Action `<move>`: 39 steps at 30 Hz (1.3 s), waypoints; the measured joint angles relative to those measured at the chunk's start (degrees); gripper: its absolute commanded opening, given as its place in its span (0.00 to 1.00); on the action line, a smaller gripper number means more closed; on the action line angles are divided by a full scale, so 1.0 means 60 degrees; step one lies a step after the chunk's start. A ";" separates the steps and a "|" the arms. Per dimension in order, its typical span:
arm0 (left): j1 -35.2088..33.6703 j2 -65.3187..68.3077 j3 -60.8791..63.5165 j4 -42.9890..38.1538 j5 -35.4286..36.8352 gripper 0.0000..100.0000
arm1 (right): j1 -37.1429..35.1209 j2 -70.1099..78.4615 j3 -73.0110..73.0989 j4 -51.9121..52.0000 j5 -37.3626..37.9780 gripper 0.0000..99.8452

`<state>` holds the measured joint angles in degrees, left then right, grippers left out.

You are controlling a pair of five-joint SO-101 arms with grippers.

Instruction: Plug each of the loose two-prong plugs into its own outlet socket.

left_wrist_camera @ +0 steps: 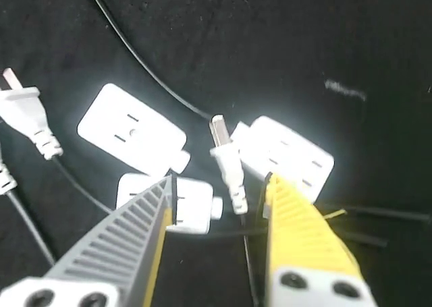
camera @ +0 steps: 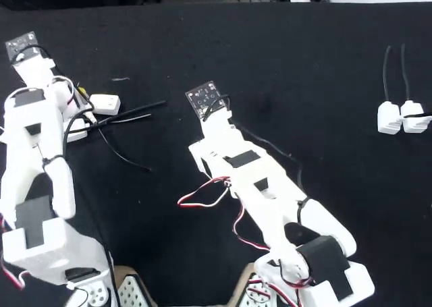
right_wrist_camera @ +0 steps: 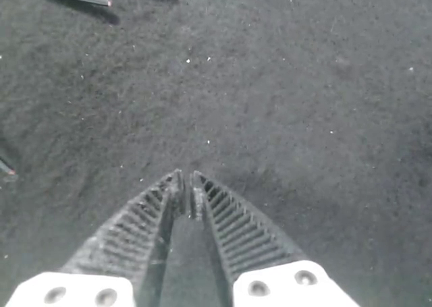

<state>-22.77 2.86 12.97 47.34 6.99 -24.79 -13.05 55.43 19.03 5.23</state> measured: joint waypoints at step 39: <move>0.0982 0.5963 -0.5363 -0.0088 0.4630 0.30 | 0.0000 0.0000 0.0000 0.0000 0.0000 0.01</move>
<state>-16.88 38.64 -19.21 46.81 34.77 -24.79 -13.05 55.43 19.03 5.23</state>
